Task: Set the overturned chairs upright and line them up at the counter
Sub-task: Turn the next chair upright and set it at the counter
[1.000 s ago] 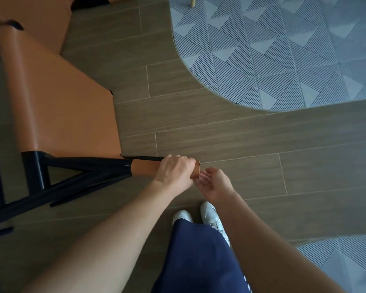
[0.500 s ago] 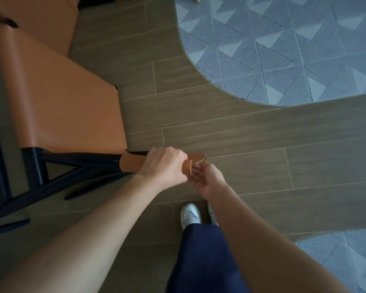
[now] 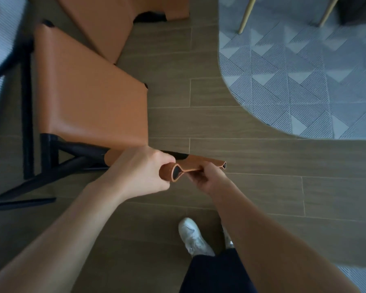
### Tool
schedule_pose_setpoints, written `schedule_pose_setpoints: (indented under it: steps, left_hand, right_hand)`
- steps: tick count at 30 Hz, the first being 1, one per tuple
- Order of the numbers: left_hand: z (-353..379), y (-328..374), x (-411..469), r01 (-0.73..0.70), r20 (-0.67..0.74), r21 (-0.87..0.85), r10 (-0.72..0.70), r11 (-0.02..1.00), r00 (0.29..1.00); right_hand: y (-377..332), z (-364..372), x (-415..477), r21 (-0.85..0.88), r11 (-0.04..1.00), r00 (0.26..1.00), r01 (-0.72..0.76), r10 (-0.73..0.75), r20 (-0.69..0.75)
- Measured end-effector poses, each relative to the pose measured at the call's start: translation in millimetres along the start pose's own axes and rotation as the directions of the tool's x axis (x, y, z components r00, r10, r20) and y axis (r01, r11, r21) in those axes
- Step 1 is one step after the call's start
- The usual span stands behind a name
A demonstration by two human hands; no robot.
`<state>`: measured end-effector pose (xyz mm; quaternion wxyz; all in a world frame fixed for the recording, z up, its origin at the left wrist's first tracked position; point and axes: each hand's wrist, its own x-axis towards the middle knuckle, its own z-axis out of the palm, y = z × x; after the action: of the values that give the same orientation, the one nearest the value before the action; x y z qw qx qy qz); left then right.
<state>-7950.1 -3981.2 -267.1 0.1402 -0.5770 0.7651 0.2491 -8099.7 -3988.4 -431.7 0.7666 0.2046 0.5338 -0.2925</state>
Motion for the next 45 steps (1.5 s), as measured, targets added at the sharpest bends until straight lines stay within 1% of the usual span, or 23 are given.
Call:
schedule_pose_setpoints:
  steps: [2, 4, 6, 9, 12, 15, 19, 23, 25, 29, 32, 35, 38, 41, 44, 45]
  left_hand:
    - [-13, -12, -19, 0.012, -0.018, -0.02, -0.012, 1.0, 1.0]
    - [-30, -25, -35, 0.029, -0.043, -0.063, -0.032, 0.998, 0.999]
    - [-51, -38, -52, 0.054, -0.062, -0.103, -0.06, 0.993, 0.996]
    - [-86, -62, -72, 0.102, -0.15, -0.153, -0.125, 0.983, 0.981]
    - [-120, -89, -92, 0.144, -0.249, -0.24, -0.204, 0.96, 0.947]
    - [-150, -118, -115, 0.172, -0.302, -0.323, -0.273, 0.931, 0.913]
    - [-178, -164, -151, 0.185, -0.413, -0.431, -0.375, 0.883, 0.83]
    - [-200, -207, -186, 0.237, -0.468, -0.484, -0.478, 0.842, 0.743]
    - [-205, -226, -202, 0.259, -0.474, -0.527, -0.533, 0.809, 0.701]
    - [-202, -256, -240, 0.279, -0.469, -0.597, -0.61, 0.752, 0.639]
    - [-191, -270, -257, 0.28, -0.449, -0.625, -0.628, 0.729, 0.636]
    - [-174, -280, -274, 0.334, -0.437, -0.632, -0.678, 0.699, 0.591]
    - [-153, -287, -296, 0.354, -0.388, -0.698, -0.744, 0.623, 0.544]
    - [-125, -289, -316, 0.336, -0.339, -0.77, -0.793, 0.543, 0.506]
    - [-106, -284, -318, 0.305, -0.357, -0.783, -0.793, 0.543, 0.493]
    - [-103, -283, -316, 0.299, -0.358, -0.781, -0.785, 0.549, 0.506]
  right_hand:
    - [4, 20, -12, -0.09, 0.996, 0.999, -0.013, 0.01, -0.037]
    - [8, 43, -27, -0.127, 0.992, 0.999, 0.013, -0.019, -0.044]
    - [13, 69, -43, -0.122, 0.991, 0.997, 0.055, -0.06, -0.038]
    - [16, 115, -65, -0.136, 0.987, 0.996, 0.084, -0.085, -0.005]
    - [17, 168, -91, -0.063, 0.991, 0.993, 0.116, -0.115, 0.019]
    - [24, 218, -120, -0.112, 0.982, 0.987, 0.153, -0.146, 0.066]
    - [42, 281, -162, -0.208, 0.961, 0.978, 0.182, -0.154, 0.144]
    - [70, 344, -192, -0.304, 0.934, 0.966, 0.189, -0.121, 0.229]
    - [85, 370, -203, -0.353, 0.914, 0.962, 0.198, -0.113, 0.248]
    - [126, 415, -216, -0.445, 0.848, 0.944, 0.288, -0.175, 0.279]
    - [147, 431, -216, -0.467, 0.816, 0.926, 0.34, -0.205, 0.317]
    - [173, 442, -217, -0.502, 0.78, 0.917, 0.373, -0.228, 0.328]
    - [205, 448, -218, -0.544, 0.735, 0.907, 0.404, -0.248, 0.339]
    - [233, 446, -216, -0.615, 0.659, 0.896, 0.433, -0.24, 0.373]
    - [242, 444, -208, -0.665, 0.587, 0.885, 0.462, -0.26, 0.386]
    - [240, 442, -206, -0.672, 0.578, 0.885, 0.462, -0.255, 0.389]
